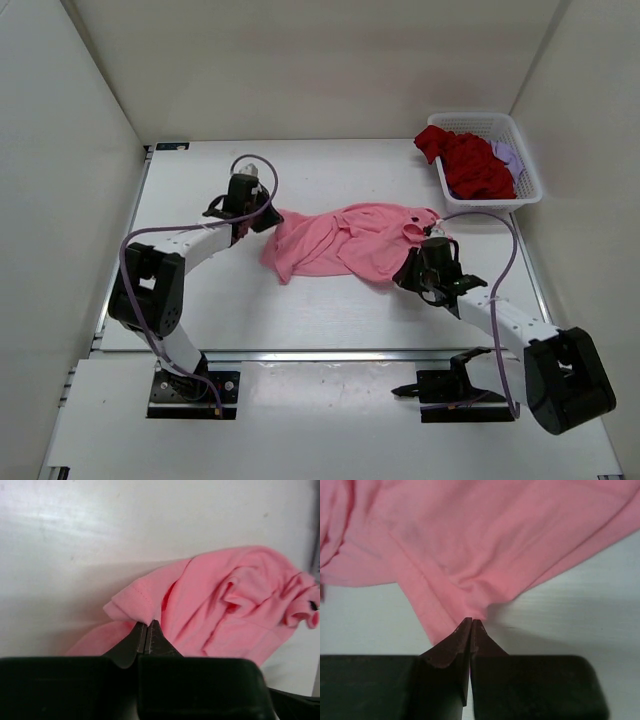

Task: Fold and stack the t-shirts
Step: Flatten out the tshirt

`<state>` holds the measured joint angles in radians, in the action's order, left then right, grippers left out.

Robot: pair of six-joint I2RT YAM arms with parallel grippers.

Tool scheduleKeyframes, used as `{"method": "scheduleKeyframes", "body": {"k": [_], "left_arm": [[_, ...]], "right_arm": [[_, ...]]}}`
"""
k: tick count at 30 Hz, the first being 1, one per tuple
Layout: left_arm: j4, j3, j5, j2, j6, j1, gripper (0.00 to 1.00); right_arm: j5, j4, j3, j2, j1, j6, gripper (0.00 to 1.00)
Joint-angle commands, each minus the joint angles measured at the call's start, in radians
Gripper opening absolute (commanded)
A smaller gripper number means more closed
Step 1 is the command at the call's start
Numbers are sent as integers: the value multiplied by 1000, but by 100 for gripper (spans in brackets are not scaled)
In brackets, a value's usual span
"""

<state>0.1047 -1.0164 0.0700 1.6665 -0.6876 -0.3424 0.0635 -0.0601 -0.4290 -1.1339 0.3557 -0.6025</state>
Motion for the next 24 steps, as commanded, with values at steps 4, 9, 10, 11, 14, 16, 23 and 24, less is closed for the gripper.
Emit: {"method": "scheduleKeyframes", "body": {"k": [4, 9, 10, 11, 14, 16, 23, 24], "left_arm": [[26, -155, 43, -25, 25, 69, 0], [72, -249, 114, -57, 33, 98, 0], [84, -269, 123, -86, 39, 97, 0], [102, -289, 128, -120, 46, 95, 0], [145, -310, 140, -223, 59, 89, 0], [167, -292, 136, -298, 63, 95, 0], [155, -163, 160, -340, 54, 128, 0], [139, -153, 177, -330, 51, 141, 0]], "right_arm": [[-22, -171, -27, 259, 43, 30, 0], [-24, -296, -2, 463, 29, 35, 0], [-16, -293, -13, 509, 11, 43, 0], [-7, -299, -37, 538, -13, 56, 0], [62, -331, -109, 566, -67, 93, 0], [82, -351, -113, 576, -66, 95, 0], [105, -19, 93, 334, 79, 3, 18], [66, 44, 81, 289, 147, 1, 21]]}}
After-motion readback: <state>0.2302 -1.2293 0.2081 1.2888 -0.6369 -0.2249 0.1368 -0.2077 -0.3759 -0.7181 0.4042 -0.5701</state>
